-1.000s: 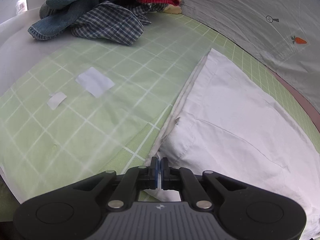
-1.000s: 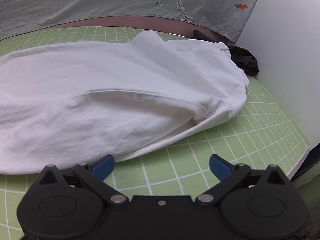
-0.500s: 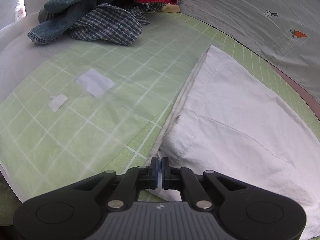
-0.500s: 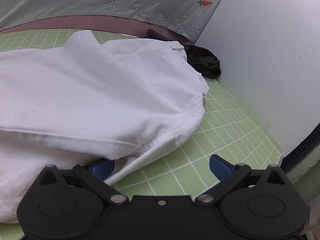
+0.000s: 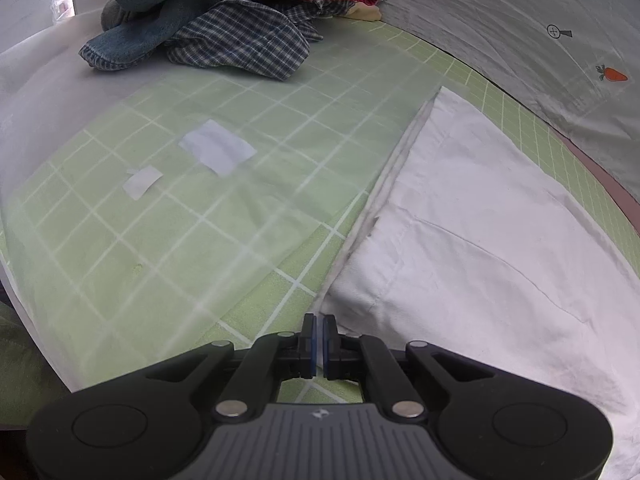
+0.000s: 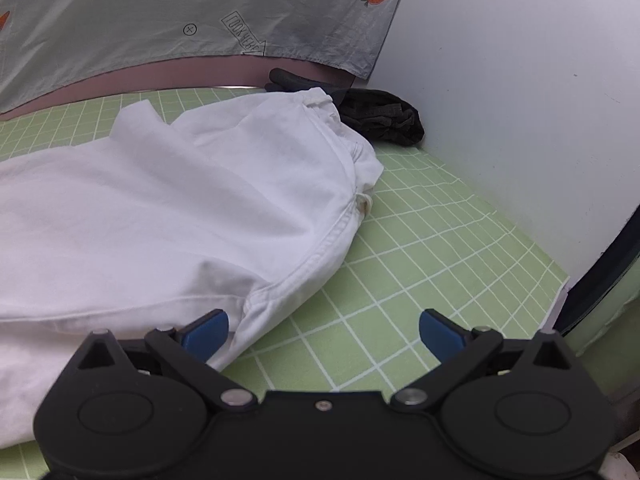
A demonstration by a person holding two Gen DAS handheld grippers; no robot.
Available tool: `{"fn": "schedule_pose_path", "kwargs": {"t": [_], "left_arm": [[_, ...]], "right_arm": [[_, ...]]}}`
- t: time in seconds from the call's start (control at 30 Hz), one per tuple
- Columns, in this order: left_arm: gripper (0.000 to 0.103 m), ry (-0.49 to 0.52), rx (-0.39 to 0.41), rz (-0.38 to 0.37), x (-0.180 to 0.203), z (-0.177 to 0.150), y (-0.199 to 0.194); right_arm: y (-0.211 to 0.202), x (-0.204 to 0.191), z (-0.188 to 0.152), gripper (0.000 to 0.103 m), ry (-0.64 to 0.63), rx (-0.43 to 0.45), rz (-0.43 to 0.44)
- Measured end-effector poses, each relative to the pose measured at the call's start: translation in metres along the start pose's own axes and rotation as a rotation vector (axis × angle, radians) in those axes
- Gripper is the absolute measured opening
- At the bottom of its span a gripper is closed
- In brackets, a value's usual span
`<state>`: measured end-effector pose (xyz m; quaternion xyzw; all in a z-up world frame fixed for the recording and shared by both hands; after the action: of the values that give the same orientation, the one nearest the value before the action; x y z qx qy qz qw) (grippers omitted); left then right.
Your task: Fold clothes
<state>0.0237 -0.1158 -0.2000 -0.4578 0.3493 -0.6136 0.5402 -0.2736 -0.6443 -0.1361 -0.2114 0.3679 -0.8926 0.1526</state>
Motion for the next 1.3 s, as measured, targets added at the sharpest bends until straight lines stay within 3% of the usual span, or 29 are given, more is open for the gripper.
{"fn": "schedule_pose_path", "kwargs": {"t": [0.07, 0.27, 0.33, 0.4, 0.6, 0.77, 0.9, 0.97, 1.13, 1.3], "left_arm": [[0.003, -0.014, 0.002, -0.004, -0.005, -0.002, -0.003], [0.004, -0.074, 0.021, -0.047, -0.012, -0.006, -0.014], [0.010, -0.084, 0.036, -0.083, -0.013, -0.006, -0.018], [0.017, -0.090, 0.047, -0.113, -0.011, -0.003, -0.022], [0.033, -0.144, 0.048, -0.177, 0.000, 0.008, -0.012], [0.033, -0.196, 0.031, -0.216, 0.004, 0.013, -0.003], [0.018, -0.161, 0.008, -0.185, 0.007, 0.012, 0.003], [0.015, -0.154, 0.004, -0.187, 0.006, 0.010, 0.001], [0.015, -0.123, -0.005, -0.192, 0.000, 0.005, -0.004], [0.018, -0.172, -0.004, -0.207, -0.006, 0.000, 0.003]], "right_arm": [[-0.016, -0.003, 0.008, 0.103, 0.036, 0.039, 0.031], [-0.008, -0.057, -0.002, 0.103, -0.048, 0.004, 0.141], [-0.005, -0.075, -0.006, 0.103, -0.077, -0.009, 0.177], [0.007, -0.083, -0.020, 0.103, -0.087, -0.074, 0.156], [0.015, -0.073, -0.029, 0.103, 0.000, -0.093, 0.197], [0.015, -0.074, -0.029, 0.103, -0.002, -0.092, 0.199], [0.015, -0.074, -0.031, 0.103, 0.014, -0.089, 0.192], [0.014, -0.074, -0.032, 0.103, 0.021, -0.088, 0.189], [0.015, -0.073, -0.030, 0.103, 0.018, -0.100, 0.194], [0.017, -0.070, -0.031, 0.103, 0.030, -0.103, 0.207]]}}
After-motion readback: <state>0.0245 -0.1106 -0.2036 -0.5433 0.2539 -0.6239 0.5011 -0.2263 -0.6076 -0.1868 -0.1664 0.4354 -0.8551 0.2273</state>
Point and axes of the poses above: each gripper's, at about its wrist camera, not at the fingertips, and y roughly the way its jaws point, x to its right, z to its top, the point moved 4 cm from there along y, roughly the way its jaws point, and after that the axes turned 7 degrees about -x, right-handed, at the moved point
